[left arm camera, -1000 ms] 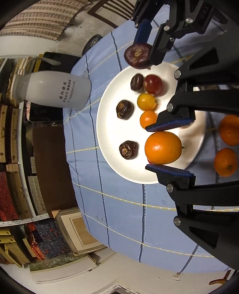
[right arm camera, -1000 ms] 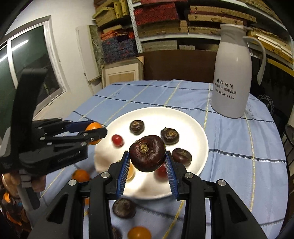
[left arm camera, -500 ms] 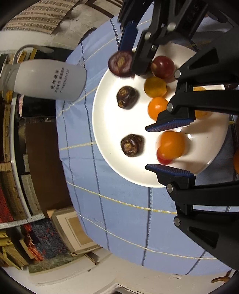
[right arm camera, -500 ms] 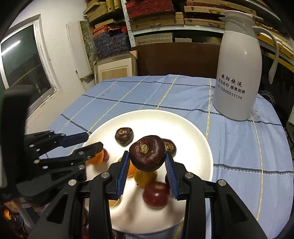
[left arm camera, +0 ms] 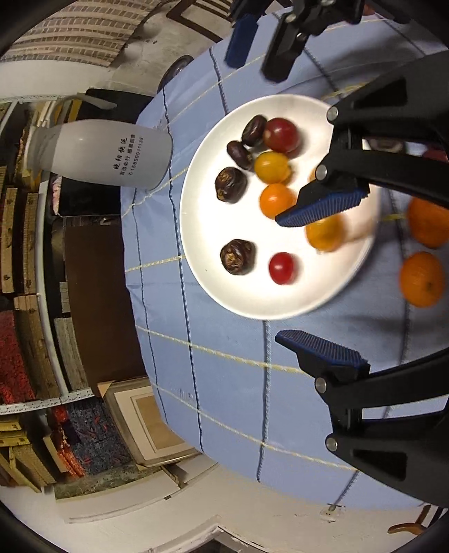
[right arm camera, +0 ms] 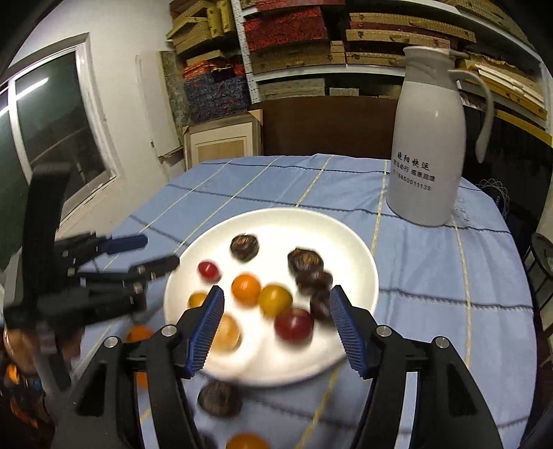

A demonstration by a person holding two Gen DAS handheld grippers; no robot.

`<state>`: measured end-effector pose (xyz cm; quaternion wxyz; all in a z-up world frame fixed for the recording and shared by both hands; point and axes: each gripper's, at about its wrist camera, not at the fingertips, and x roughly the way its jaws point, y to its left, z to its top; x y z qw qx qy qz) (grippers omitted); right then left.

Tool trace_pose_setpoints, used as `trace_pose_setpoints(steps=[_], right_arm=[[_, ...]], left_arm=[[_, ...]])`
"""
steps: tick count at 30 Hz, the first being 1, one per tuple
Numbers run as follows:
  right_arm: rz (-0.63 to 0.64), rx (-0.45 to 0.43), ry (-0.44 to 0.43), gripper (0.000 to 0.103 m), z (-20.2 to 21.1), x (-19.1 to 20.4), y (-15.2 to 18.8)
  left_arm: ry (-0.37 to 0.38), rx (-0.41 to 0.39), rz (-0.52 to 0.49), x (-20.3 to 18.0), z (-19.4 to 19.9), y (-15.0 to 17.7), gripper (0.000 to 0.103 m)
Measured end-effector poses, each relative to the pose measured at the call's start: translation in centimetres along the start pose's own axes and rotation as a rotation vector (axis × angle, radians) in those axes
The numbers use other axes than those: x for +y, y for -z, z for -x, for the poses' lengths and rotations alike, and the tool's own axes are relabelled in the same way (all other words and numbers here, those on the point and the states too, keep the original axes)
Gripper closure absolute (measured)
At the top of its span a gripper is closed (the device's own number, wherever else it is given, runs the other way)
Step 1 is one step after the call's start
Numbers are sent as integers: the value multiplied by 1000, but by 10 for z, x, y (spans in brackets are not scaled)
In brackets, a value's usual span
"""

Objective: Organize fruits
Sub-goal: 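Open both tools and pull back toward the fruit cluster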

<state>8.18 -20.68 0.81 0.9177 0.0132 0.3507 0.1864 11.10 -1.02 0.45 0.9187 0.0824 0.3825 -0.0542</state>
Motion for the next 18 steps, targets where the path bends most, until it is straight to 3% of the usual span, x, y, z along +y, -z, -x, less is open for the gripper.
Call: trace_pose_setpoints(steps=[10, 18], right_arm=[[97, -3, -37, 34, 71, 32, 78], [198, 96, 50, 34, 62, 45, 122]], left_arm=[[19, -26, -8, 16, 57, 58, 35], [53, 5, -28, 10, 70, 96, 34]])
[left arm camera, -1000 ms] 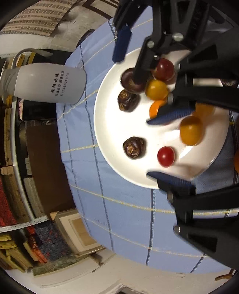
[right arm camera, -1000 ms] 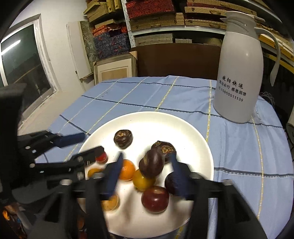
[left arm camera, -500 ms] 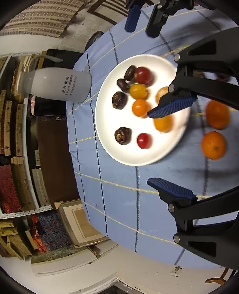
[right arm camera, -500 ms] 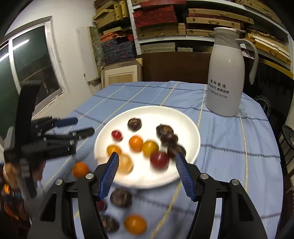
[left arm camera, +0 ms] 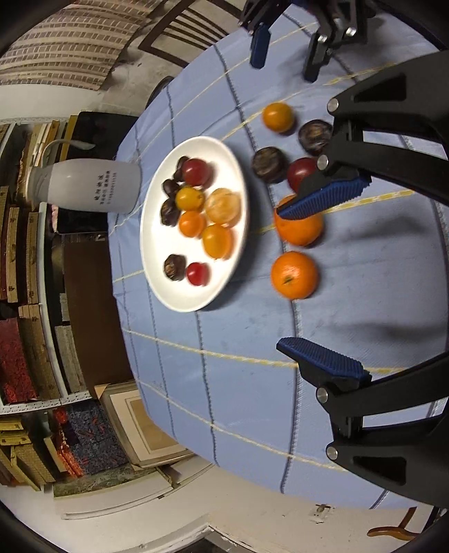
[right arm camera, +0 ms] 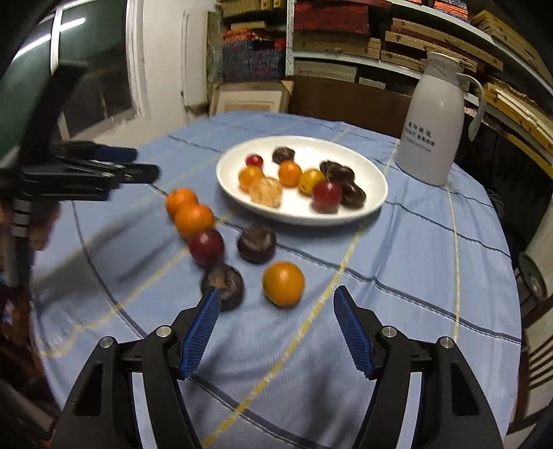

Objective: Organize fruits
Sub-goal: 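Open both tools and pull back toward the fruit cluster, then grasp dark fruit with left tool while right tool grasps small orange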

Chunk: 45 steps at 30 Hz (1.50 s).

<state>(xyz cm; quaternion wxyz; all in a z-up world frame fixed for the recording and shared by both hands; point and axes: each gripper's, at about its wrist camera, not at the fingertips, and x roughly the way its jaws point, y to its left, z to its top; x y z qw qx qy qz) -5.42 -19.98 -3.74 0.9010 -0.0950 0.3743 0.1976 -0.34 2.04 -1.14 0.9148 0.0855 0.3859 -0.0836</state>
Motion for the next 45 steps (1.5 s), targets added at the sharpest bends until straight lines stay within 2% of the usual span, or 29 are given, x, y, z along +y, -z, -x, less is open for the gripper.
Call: trace_pose_setpoints(steps=[5, 9, 12, 13, 14, 18, 24, 30, 35, 38, 40, 42, 43, 45], right_arm=[[25, 54, 21, 35, -22, -2, 2], [57, 86, 32, 39, -40, -1, -1], [80, 106, 28, 51, -54, 2, -6], [93, 118, 35, 63, -60, 3, -7], [99, 129, 26, 67, -64, 3, -8], [99, 117, 19, 67, -61, 4, -8], [33, 72, 20, 67, -29, -18, 3], [12, 58, 31, 67, -9, -32, 17], [6, 43, 10, 67, -5, -33, 22], [2, 32, 3, 67, -2, -33, 23], [-5, 28, -4, 67, 0, -35, 24], [-9, 26, -2, 67, 1, -37, 25], [-13, 27, -3, 67, 1, -37, 26], [-18, 25, -3, 67, 2, -38, 27]], left_arm=[[24, 7, -3, -8, 1, 7, 34], [50, 8, -13, -15, 4, 9, 34], [72, 17, -30, -24, 3, 14, 33], [83, 23, -33, -28, 3, 17, 33], [92, 27, -34, -31, 2, 19, 33], [134, 55, -41, -51, -1, 27, 33], [184, 85, -69, -92, -6, 37, 33], [176, 116, -41, -122, -18, 37, 33], [114, 125, 6, -130, -34, 30, 34], [94, 152, 37, -130, -46, 27, 41], [91, 146, 32, -133, -47, 26, 41], [96, 160, 35, -135, -49, 26, 55], [76, 161, 33, -134, -49, 27, 60], [90, 165, 31, -131, -48, 27, 62]])
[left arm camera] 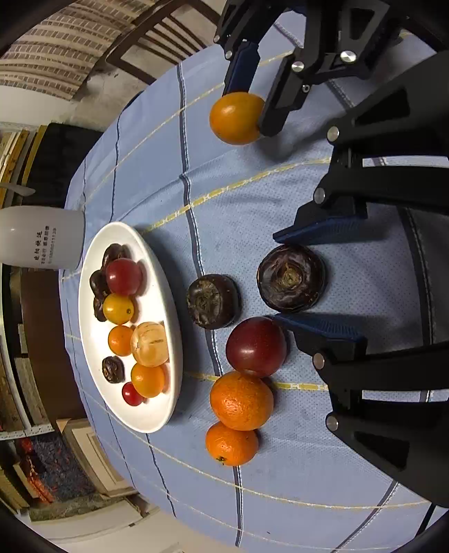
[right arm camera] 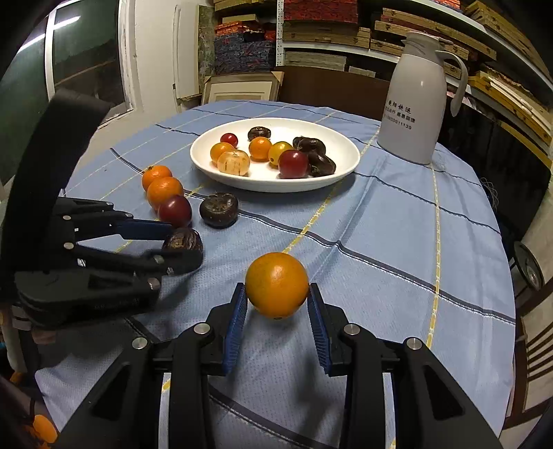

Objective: Organize fruits
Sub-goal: 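Grasp dark fruit with left tool while right tool grasps small orange, then carry dark fruit with left tool while right tool carries orange, release both on plate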

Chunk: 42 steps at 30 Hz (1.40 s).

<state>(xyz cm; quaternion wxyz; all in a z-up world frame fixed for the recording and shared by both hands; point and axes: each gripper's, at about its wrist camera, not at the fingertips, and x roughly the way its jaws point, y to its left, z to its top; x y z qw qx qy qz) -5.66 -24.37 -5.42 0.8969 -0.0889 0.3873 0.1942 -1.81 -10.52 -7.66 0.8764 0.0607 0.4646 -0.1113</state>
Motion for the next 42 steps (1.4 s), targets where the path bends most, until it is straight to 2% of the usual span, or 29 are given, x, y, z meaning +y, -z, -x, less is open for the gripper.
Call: trace_pose_setpoints(steps=[7, 15, 22, 26, 42], right_arm=[[-35, -5, -32, 67, 2, 4, 1], [-35, -21, -71, 67, 6, 30, -2], [-37, -71, -81, 67, 20, 48, -13], [-45, -91, -86, 67, 26, 53, -18], [-61, -66, -98, 67, 13, 58, -14]], left_arm=[[5, -18, -16, 6, 15, 10, 62], [-29, -64, -26, 22, 38, 20, 62], [-65, -110, -29, 42, 56, 15, 62], [-79, -123, -33, 53, 60, 12, 62], [-91, -166, -32, 97, 63, 5, 62]])
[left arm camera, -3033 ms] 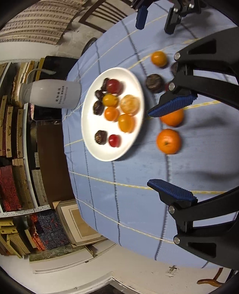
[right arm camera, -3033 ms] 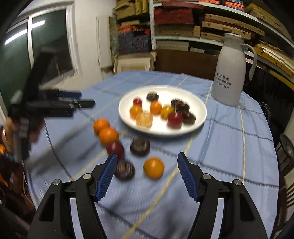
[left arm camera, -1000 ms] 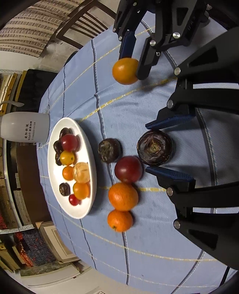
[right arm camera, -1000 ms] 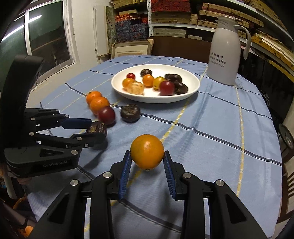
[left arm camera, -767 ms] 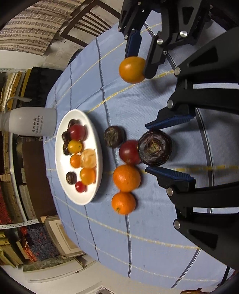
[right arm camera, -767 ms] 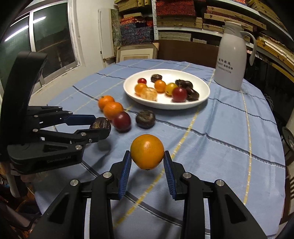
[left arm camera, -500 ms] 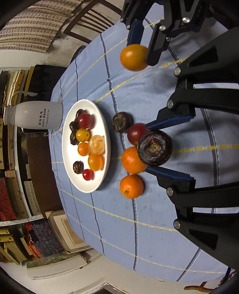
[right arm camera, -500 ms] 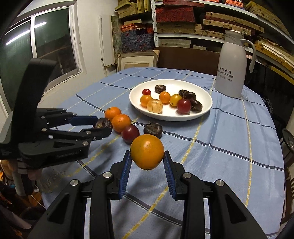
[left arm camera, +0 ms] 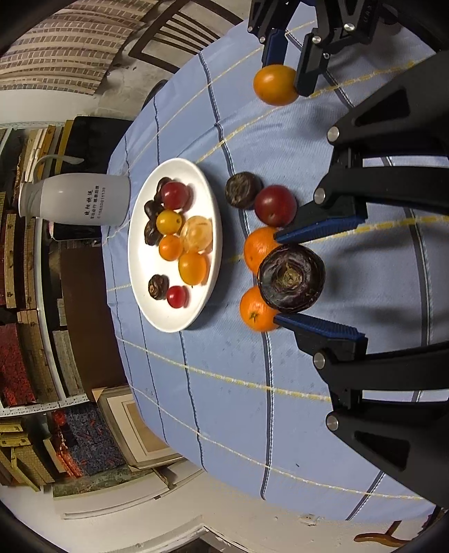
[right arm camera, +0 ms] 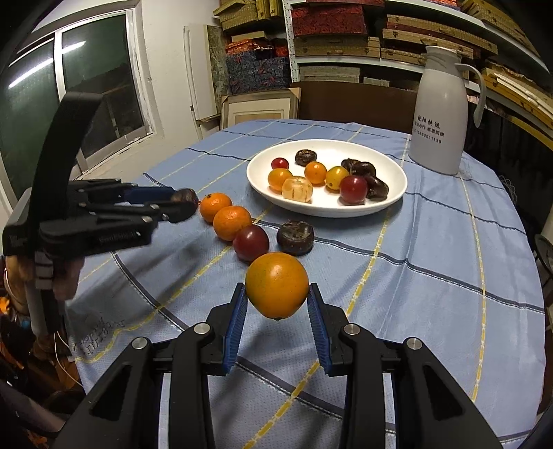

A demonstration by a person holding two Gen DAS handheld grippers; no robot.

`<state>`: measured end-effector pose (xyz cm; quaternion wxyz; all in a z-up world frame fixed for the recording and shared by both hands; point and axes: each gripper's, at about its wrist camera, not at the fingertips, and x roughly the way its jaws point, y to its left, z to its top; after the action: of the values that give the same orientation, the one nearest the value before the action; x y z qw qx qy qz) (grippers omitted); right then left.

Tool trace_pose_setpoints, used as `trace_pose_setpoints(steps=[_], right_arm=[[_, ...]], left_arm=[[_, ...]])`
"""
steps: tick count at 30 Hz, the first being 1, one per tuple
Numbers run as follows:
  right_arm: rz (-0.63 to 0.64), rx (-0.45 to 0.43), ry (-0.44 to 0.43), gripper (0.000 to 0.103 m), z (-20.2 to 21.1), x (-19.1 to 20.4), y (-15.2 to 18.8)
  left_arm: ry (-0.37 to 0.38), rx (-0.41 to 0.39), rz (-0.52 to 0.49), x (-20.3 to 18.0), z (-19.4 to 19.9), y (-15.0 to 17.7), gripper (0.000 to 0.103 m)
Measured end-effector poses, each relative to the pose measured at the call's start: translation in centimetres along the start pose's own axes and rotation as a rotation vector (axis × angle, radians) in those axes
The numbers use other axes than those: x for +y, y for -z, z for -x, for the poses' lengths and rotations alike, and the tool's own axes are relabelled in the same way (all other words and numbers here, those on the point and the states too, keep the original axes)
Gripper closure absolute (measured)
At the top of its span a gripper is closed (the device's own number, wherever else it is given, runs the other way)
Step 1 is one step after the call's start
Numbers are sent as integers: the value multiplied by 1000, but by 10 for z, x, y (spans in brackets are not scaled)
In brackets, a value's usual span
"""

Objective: Organize fruits
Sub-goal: 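Carry dark fruit with left tool while right tool carries orange, release both on plate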

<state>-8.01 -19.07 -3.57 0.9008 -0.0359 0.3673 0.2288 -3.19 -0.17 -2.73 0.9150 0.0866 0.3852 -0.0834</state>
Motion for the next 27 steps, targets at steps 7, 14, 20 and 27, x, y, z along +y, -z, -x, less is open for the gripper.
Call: trace_pose_setpoints(steps=[7, 14, 20, 27], right_arm=[[-25, 2, -26, 67, -11, -4, -5], [-23, 8, -47, 67, -17, -2, -6], [-24, 11, -63, 67, -20, 0, -9], [-17, 19, -76, 67, -28, 5, -13]], left_arm=[[31, 7, -15, -5, -6, -8, 62], [46, 0, -34, -15, -10, -15, 62], [50, 7, -31, -18, -14, -17, 62], [44, 9, -36, -17, -18, -20, 62]])
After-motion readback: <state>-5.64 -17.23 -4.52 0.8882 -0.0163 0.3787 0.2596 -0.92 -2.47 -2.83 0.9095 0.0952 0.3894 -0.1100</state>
